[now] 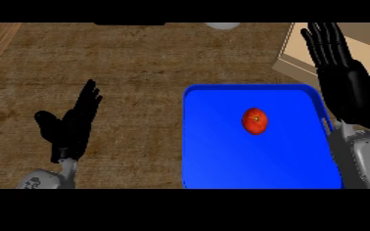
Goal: Pick the tomato from the tray and place it in the cardboard box
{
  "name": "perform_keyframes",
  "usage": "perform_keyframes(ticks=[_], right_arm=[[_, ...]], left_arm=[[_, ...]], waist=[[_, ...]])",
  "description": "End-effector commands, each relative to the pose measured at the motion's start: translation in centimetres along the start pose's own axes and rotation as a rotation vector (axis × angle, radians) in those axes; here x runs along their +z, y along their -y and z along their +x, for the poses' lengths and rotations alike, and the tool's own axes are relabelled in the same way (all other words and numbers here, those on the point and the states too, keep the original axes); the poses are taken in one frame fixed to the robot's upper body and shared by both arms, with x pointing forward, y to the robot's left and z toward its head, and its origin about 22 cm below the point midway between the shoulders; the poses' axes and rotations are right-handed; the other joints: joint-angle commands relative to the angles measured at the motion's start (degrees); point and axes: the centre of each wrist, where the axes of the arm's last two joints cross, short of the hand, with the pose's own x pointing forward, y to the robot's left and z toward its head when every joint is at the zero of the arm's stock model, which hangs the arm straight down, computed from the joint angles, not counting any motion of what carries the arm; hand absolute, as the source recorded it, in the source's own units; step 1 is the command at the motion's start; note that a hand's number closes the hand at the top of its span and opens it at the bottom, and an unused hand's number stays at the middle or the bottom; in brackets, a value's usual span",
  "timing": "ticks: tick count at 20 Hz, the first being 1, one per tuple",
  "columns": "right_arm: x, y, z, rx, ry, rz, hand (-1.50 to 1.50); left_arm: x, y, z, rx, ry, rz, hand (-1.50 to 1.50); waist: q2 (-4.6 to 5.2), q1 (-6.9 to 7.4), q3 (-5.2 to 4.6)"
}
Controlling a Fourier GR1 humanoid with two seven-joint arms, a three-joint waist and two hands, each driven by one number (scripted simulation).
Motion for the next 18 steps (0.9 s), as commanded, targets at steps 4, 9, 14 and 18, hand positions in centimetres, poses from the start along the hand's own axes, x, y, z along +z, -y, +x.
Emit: perform_keyframes(ticks=[4, 9, 14, 18], right_arm=[[-3.8, 4.6, 4.2, -0.055, 0.091, 0.254, -1.5], [-5.2, 10.6, 5.5, 0.181, -0.005, 0.476, -1.5], [-5.5, 10.9, 3.5, 0.248, 0.167, 0.642, -1.5], [-5.5, 9.9, 3.3, 0.37, 0.255, 0.776, -1.5]], left_arm=[[-0.8, -0.8, 3.7, -0.246, 0.263, -0.194, 0.0], [-1.9, -1.0, 7.3, -0.338, 0.412, -0.334, 0.0], [-2.2, -0.2, 6.2, -0.353, 0.415, -0.372, 0.0], [-2.0, 0.2, 5.4, -0.325, 0.407, -0.369, 0.0]], waist=[[-0.66, 0.11, 0.61], [0.46, 1.46, 0.66], [0.56, 2.14, 0.73], [0.25, 1.89, 0.68]])
